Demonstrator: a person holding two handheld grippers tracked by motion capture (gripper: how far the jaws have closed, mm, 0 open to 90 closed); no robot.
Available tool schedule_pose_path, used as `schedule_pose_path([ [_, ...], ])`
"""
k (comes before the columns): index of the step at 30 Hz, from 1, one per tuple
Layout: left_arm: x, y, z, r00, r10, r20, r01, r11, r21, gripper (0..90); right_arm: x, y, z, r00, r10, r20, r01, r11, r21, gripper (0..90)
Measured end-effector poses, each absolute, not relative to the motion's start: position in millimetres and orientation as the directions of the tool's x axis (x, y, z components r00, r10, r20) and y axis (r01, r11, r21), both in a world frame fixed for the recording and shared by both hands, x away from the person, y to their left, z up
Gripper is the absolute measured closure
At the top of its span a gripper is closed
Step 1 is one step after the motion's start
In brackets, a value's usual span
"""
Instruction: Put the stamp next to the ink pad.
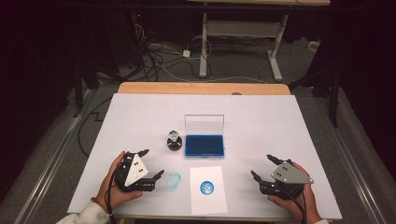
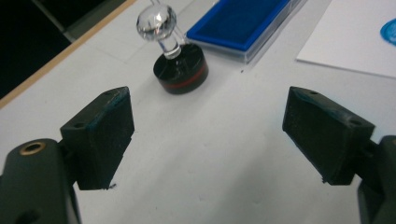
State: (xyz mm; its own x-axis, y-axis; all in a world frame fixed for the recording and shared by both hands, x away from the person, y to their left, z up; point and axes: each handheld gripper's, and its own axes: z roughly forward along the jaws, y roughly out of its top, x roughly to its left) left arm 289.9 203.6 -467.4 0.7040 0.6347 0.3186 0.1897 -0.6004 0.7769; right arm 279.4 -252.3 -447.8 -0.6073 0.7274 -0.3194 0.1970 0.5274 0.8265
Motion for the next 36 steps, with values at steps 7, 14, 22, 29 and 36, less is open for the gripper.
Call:
schedule_pose_path([
  [7, 285.6, 216.5, -480.4, 0.713, 0.638, 0.29, 0.242, -0.612, 0.753, 16.5, 280.2, -253.5, -448.5, -0.606, 0.73, -0.316, 0.2, 0.524, 0.828, 26.3],
  [14, 282.0, 224.1, -479.9, 0.697, 0.665, 0.27, 0.26, -0.584, 0.769, 16.5, 280.4, -252.6, -448.9, -0.613, 0.724, -0.315, 0.197, 0.527, 0.827, 26.3],
  [22, 279.6, 222.9, -478.6, 0.7, 0.655, 0.285, 0.243, -0.594, 0.767, 16.5, 280.1, -250.4, -449.4, -0.617, 0.716, -0.326, 0.195, 0.541, 0.818, 26.1],
  [29, 278.3, 223.2, -477.4, 0.701, 0.653, 0.287, 0.234, -0.59, 0.772, 16.5, 277.5, -248.8, -447.5, -0.613, 0.715, -0.335, 0.188, 0.544, 0.818, 26.1],
  [36, 280.4, 221.2, -478.1, 0.704, 0.65, 0.287, 0.237, -0.595, 0.768, 16.5, 279.2, -249.7, -449.7, -0.618, 0.713, -0.332, 0.195, 0.548, 0.813, 26.1],
])
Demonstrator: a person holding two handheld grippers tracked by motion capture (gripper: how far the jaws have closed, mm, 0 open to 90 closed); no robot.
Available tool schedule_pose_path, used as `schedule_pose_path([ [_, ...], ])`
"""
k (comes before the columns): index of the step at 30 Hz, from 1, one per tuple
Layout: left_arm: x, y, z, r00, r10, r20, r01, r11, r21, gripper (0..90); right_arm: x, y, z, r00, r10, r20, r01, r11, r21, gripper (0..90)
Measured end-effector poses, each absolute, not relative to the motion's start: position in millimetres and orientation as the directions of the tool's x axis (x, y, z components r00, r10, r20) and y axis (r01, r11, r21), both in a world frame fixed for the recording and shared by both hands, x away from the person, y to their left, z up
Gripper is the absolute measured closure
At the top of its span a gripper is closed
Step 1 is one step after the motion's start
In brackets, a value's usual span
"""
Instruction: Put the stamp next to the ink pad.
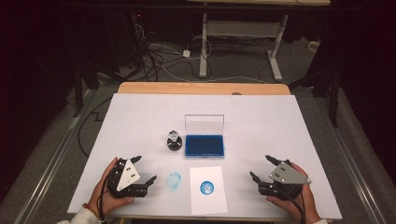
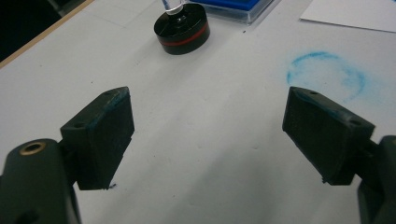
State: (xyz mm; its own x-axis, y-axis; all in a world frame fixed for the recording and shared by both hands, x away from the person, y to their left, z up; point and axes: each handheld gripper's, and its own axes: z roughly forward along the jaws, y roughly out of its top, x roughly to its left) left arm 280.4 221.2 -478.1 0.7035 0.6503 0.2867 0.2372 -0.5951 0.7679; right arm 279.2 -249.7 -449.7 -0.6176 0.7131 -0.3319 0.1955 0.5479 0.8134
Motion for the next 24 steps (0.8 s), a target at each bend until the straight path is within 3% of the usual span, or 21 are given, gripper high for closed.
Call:
schedule_pose_path([
  [24, 285.5, 222.4, -476.9, 0.693, 0.669, 0.268, 0.255, -0.575, 0.777, 16.5, 284.6, -251.2, -450.6, -0.614, 0.722, -0.317, 0.204, 0.534, 0.821, 26.0],
])
